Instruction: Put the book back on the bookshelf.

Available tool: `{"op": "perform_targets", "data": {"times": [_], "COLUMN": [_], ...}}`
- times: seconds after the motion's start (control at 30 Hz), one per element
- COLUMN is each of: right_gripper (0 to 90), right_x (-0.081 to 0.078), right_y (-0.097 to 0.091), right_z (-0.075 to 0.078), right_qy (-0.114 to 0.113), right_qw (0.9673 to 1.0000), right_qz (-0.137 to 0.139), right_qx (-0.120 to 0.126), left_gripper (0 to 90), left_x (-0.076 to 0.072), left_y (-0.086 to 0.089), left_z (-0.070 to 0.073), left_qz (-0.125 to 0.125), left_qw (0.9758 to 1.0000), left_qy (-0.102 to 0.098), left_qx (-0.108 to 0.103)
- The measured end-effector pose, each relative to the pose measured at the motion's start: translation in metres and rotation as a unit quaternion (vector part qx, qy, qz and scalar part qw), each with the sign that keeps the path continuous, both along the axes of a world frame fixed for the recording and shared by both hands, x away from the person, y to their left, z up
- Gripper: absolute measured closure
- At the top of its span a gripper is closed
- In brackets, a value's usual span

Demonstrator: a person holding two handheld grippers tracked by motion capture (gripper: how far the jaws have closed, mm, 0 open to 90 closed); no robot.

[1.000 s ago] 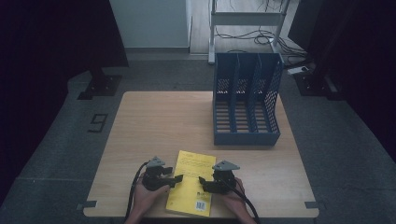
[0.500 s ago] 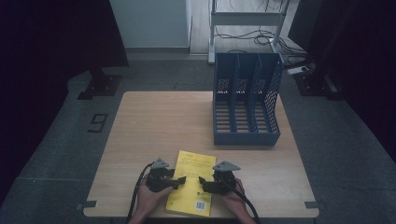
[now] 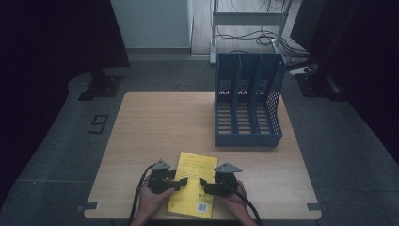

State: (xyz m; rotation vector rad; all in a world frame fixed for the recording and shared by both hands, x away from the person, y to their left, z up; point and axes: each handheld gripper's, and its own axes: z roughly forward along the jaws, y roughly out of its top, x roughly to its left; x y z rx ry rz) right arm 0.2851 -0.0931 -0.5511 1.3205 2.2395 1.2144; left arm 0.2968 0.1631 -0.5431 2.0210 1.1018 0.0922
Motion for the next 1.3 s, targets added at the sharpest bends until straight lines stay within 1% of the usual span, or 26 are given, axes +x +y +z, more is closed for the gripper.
{"op": "perform_targets", "data": {"times": [0.17,0.23,0.33,0.37,0.43,0.5,0.6,0.77,0.97,1.03,1.1,1.13,1.17,1.2,1.27,1.3], "right_gripper": [20.9,20.9,20.9,20.9,20.9,20.9,20.9,20.9,20.9,21.0,21.0,21.0,21.0,21.0,21.0,21.0], "right_x": [0.0,0.0,0.0,0.0,-0.001,-0.001,-0.001,-0.002,-0.002,-0.002,-0.002,-0.002,-0.002,-0.002,-0.002,-0.002], "right_y": [0.0,0.0,0.0,0.0,0.001,0.001,0.001,0.002,0.001,0.001,0.001,0.001,0.001,0.001,0.001,0.001], "right_z": [0.0,0.0,0.0,0.0,-0.001,-0.001,-0.001,-0.001,-0.001,-0.002,-0.002,-0.002,-0.002,-0.002,-0.002,-0.002], "right_qy": [0.0,-0.001,-0.002,-0.002,-0.003,-0.003,-0.003,-0.005,-0.007,-0.007,-0.007,-0.007,-0.007,-0.007,-0.007,-0.007], "right_qw": [1.0,1.0,1.0,1.0,1.0,1.0,1.0,0.9999,0.9999,0.9999,0.9999,0.9999,0.9999,0.9999,0.9999,0.9999], "right_qz": [0.0,0.0,-0.002,-0.002,-0.004,-0.003,-0.005,-0.009,-0.008,-0.007,-0.008,-0.008,-0.008,-0.008,-0.009,-0.009], "right_qx": [0.0,0.0,0.0,0.0,0.0,0.0,0.0,0.001,0.002,0.002,0.003,0.003,0.003,0.004,0.004,0.004], "left_gripper": [33.9,34.0,34.5,34.5,35.2,36.1,38.5,38.6,38.9,39.6,40.7,41.1,41.1,42.2,42.0,41.6], "left_x": [0.0,0.0,-0.001,-0.001,-0.002,-0.002,-0.003,-0.004,-0.004,-0.006,-0.008,-0.008,-0.009,-0.01,-0.01,-0.011], "left_y": [-0.001,-0.001,-0.001,-0.001,-0.003,-0.003,0.0,-0.002,0.0,0.001,0.003,0.003,0.003,0.003,0.002,0.002], "left_z": [0.0,0.0,0.0,0.0,0.001,0.001,0.006,0.007,0.01,0.014,0.018,0.018,0.02,0.023,0.023,0.023], "left_qz": [0.001,0.004,0.013,0.013,0.022,0.022,0.026,0.029,0.03,0.03,0.028,0.028,0.026,0.019,0.019,0.018], "left_qw": [1.0,1.0,0.9999,0.9999,0.9998,0.9998,0.9995,0.9995,0.9993,0.9991,0.9981,0.9981,0.9976,0.9965,0.9964,0.9966], "left_qy": [-0.002,0.001,0.002,0.002,0.0,0.0,-0.001,-0.001,0.005,0.001,0.0,0.0,-0.002,-0.002,-0.003,-0.004], "left_qx": [0.001,-0.002,-0.006,-0.006,-0.004,-0.003,-0.017,-0.013,-0.02,-0.03,-0.055,-0.055,-0.065,-0.081,-0.083,-0.08]}}
